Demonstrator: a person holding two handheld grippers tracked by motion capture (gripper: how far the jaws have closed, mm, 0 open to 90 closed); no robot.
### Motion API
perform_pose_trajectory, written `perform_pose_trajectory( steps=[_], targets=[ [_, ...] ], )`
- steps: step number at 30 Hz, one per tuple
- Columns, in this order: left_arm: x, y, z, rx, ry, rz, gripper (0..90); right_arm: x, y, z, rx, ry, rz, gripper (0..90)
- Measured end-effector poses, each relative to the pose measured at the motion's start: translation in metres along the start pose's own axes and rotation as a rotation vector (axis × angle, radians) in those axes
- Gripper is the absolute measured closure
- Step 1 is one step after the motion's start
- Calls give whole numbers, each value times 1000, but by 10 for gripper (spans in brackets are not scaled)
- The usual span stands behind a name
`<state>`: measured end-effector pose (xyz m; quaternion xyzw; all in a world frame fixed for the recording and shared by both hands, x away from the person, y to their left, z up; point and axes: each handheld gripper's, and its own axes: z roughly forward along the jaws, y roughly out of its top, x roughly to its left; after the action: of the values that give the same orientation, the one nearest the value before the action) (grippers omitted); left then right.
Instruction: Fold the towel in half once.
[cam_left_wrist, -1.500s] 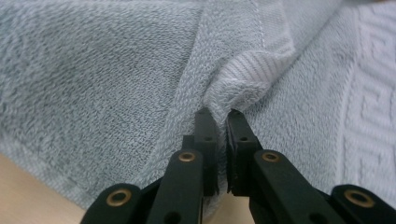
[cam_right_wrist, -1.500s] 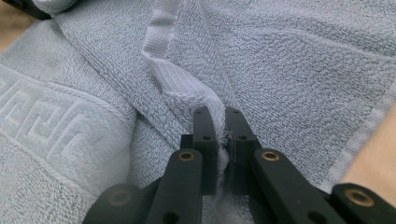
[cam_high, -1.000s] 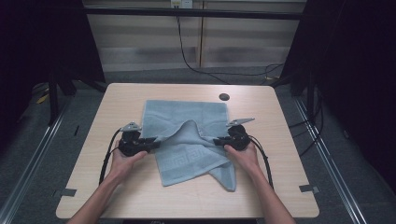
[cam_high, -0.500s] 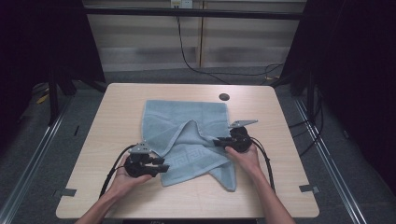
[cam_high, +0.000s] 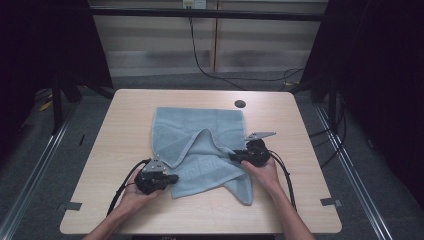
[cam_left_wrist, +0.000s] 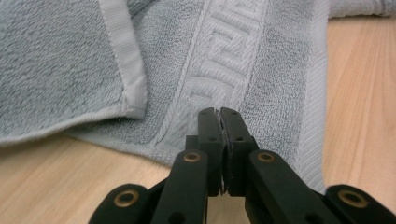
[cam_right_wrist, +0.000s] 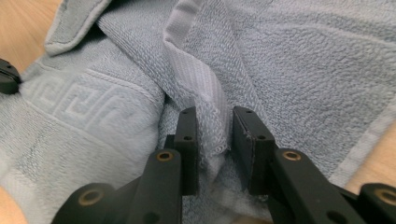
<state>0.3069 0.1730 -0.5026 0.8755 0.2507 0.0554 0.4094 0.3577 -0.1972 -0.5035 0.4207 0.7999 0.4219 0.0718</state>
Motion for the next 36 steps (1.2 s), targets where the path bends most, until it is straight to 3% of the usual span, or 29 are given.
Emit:
perform_pose_trajectory(
  steps=[3, 6, 8, 12, 13, 15, 19, 20, 22, 25, 29, 30, 32, 33, 34, 36],
  targets=[
    [5, -2, -16, -58, -36, -47, 888, -2, 0, 0, -2, 0, 8, 740],
    [10, -3, -43, -153, -58, -95, 889, -2, 0, 0, 2, -11, 1, 754],
    [11, -7, -59, -191, -53, -110, 889, -2, 1, -1, 8, -15, -2, 765],
    [12, -19, -72, -197, -41, -129, 889, -2, 2, -1, 11, -27, -5, 778],
    [16, -29, -76, -186, -51, -154, 889, -2, 2, -2, 18, -36, -5, 793],
    [18, -38, -81, -162, -49, -166, 888, -2, 2, -3, 21, -44, -19, 797],
    [19, -55, -91, -162, -66, -195, 884, -1, 2, -4, 26, -41, -21, 798],
    [19, -55, -91, -162, -66, -195, 873, -1, 2, -4, 27, -40, -19, 798],
    [18, -54, -95, -205, -89, -217, 758, 0, 3, -4, 30, -40, -20, 799],
    [20, -40, -90, -223, -72, -220, 662, 0, 3, -3, 28, -36, -28, 799],
    [29, -14, -67, -189, -29, -205, 565, 0, 3, -3, 26, -34, -28, 798],
    [29, -14, -67, -189, -29, -205, 533, 1, 3, -3, 26, -34, -27, 798],
    [34, 1, -43, -143, -30, -174, 494, 0, 2, -3, 24, -29, -29, 797],
    [34, 1, -43, -143, -30, -174, 479, 0, 3, -3, 26, -31, -28, 797],
    [35, 5, -28, -126, -43, -163, 479, 0, 3, -3, 25, -30, -27, 797],
    [34, 7, -20, -99, -35, -152, 467, 0, 3, -4, 23, -29, -26, 797]
  ],
)
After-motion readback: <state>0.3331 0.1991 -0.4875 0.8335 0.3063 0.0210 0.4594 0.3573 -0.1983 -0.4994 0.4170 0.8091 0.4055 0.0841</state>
